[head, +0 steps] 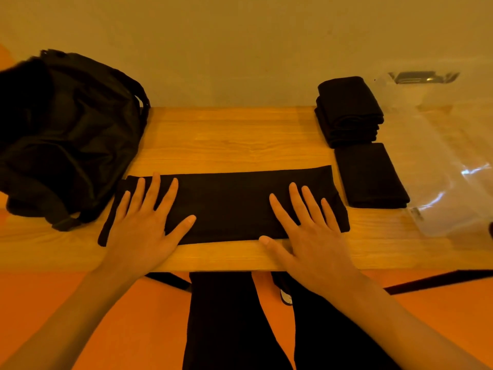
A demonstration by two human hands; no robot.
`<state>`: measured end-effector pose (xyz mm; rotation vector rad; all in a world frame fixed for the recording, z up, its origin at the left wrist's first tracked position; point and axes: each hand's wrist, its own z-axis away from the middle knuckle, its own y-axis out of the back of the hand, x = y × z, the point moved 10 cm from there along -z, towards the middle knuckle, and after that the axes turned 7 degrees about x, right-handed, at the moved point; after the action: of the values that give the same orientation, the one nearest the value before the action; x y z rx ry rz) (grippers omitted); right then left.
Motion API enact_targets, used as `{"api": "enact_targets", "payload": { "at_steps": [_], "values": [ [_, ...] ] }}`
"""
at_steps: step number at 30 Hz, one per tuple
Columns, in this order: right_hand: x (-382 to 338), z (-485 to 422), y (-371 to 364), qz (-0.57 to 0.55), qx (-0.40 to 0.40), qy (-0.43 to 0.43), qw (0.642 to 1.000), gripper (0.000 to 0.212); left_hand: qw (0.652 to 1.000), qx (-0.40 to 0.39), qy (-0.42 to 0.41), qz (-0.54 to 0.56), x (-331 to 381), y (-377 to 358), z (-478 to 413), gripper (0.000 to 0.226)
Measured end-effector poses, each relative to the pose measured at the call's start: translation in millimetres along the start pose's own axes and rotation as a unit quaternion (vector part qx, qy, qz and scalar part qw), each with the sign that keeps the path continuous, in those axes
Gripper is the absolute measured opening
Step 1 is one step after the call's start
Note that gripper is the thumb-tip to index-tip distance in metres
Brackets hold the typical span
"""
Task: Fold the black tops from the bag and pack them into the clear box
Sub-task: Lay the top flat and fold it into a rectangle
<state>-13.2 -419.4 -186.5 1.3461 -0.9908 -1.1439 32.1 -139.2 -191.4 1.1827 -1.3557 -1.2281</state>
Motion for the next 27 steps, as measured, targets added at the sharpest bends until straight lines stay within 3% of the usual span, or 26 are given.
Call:
{"api": "enact_targets", "payload": {
  "at_steps": [3,6,10,21,27],
  "values": [
    [1,8,6,-0.018,0.001,-0.012,1.0,0.081,1.0,0.01,-0.001,-0.002,2,7,10,0.091],
    [0,-18,18,-0.006,0.058,-0.011,0.998,0.079,0.998,0.06,-0.009,-0.001,18,27,7,0.083],
    [22,-43,7,0.002,0.039,-0.013,0.999,0.078,0.999,0.02,0.032,-0.004,3,11,4,0.089],
    [45,-25,7,0.004,0.012,-0.031,0.999,0.087,0.998,0.047,0.04,0.008,-14,6,17,0.091],
    [9,-26,26,-0.009,0.084,-0.011,0.996,0.075,0.993,0.109,0.036,0.027,8,33,17,0.086]
  ]
}}
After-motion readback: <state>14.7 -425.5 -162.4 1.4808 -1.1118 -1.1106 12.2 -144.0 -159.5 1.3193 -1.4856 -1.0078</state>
